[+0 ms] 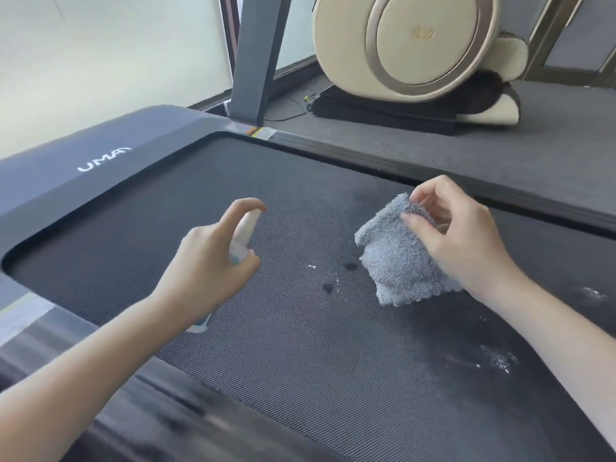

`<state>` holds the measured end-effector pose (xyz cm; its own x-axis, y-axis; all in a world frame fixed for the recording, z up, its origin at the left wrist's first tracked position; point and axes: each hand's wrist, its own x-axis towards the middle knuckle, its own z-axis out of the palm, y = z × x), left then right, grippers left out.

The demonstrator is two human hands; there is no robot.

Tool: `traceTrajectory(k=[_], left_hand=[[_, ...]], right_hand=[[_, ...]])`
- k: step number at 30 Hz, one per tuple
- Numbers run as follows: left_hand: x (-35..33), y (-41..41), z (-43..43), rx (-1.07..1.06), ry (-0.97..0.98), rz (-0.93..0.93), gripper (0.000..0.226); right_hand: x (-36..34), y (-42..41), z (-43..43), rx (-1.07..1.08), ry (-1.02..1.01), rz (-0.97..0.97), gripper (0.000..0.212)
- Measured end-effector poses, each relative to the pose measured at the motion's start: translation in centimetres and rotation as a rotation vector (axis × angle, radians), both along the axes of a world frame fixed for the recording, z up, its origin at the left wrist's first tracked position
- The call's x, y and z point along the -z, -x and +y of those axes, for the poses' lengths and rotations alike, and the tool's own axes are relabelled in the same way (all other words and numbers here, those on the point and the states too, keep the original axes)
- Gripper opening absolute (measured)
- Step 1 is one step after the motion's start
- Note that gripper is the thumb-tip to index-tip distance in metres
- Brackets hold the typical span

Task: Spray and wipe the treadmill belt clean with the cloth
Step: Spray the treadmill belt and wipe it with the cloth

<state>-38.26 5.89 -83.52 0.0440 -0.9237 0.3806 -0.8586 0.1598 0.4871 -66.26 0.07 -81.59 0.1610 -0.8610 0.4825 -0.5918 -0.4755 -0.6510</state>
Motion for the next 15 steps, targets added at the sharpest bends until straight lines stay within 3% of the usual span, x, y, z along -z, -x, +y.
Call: traceTrajectory(k=[4,7,12,15], left_hand=[[0.0,-0.6,0.1,-0.052,0.017,0.047,0.052],[0.2,-1.1,0.1,-0.084,0.018,0.083,0.053],[0.4,-1.9,-0.2,-0.107,0.021,0.121,0.053],[0.6,-1.9,-0.6,-0.125,0.011,0.150,0.052]], right_hand=[[0.6,-2.5,-0.1,-0.259,-0.202,-0.058,0.018],[2.6,-4.3,-1.1,-0.337,-0.304,0.017,0.018],[6.6,-4.8,-3.9,-0.179,-0.275,0.184,0.014],[8.0,-4.1,-5.1,-0.058,-0.153,0.429,0.010]])
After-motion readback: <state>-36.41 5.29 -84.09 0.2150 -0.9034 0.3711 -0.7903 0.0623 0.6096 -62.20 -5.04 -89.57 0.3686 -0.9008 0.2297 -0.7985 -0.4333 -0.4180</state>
